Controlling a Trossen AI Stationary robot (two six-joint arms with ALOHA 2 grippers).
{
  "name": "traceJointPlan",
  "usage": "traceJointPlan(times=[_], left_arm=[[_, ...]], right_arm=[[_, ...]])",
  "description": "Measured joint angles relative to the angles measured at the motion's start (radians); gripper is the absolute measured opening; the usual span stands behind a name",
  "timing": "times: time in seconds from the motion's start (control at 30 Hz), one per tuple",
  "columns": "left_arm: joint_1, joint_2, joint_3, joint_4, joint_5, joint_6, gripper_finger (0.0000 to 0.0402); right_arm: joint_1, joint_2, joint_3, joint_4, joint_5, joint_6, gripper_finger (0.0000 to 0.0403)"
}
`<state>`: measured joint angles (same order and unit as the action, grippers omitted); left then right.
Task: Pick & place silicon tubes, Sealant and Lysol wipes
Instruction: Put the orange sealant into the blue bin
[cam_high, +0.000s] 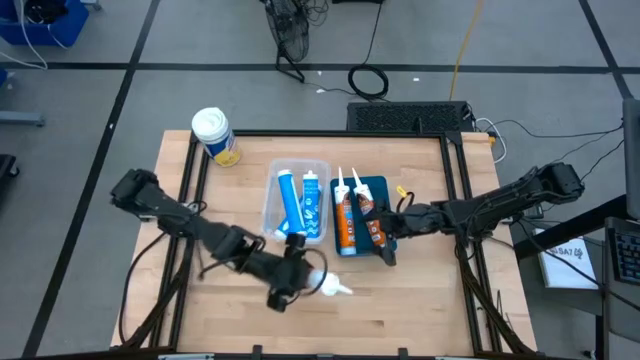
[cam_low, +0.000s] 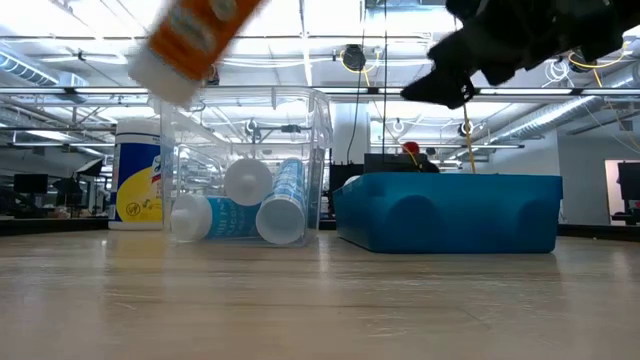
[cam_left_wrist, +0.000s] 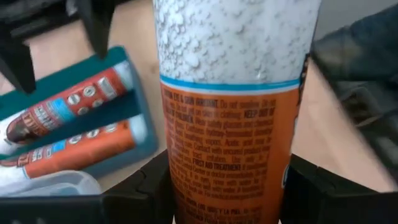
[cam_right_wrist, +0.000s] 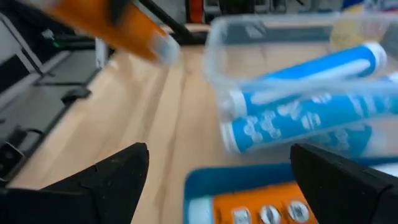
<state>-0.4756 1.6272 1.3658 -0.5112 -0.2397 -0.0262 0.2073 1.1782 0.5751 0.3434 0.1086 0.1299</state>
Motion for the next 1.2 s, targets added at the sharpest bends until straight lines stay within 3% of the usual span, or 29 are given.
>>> traceJointPlan(times=[0.07,0.27,0.4,0.5,0.6,0.83,1.2], left_arm=[[0.043,-0.006,-0.052,0.077,0.033,0.037,0.0207],[0.203,-0.059,-0.188,0.398,0.293,0.174,0.0206],[0.282,-0.109,-0.24,0.567,0.381,0.221,0.0206],[0.332,-0.106,-0.27,0.777,0.453,0.247,0.0206],[0.374,-0.091,-0.286,0.847,0.515,0.249,0.0206],[0.407,-0.089,-0.285,0.835,0.527,0.226,0.0206],[0.403,-0.087,-0.284,0.859,0.528,0.243,0.0206]], right_arm=[[0.011,0.0,0.0,0.04,-0.004,-0.006,0.0366],[0.031,0.0,0.0,0.11,-0.003,-0.002,0.0366],[0.022,0.02,0.0,0.042,0.021,0.111,0.0366],[0.032,0.061,-0.011,0.125,0.019,0.094,0.0366],[0.048,0.081,-0.016,0.266,0.021,-0.006,0.0364],[0.05,0.097,-0.014,0.553,0.023,-0.209,0.0352],[0.03,0.153,-0.016,0.689,0.021,-0.25,0.0348]])
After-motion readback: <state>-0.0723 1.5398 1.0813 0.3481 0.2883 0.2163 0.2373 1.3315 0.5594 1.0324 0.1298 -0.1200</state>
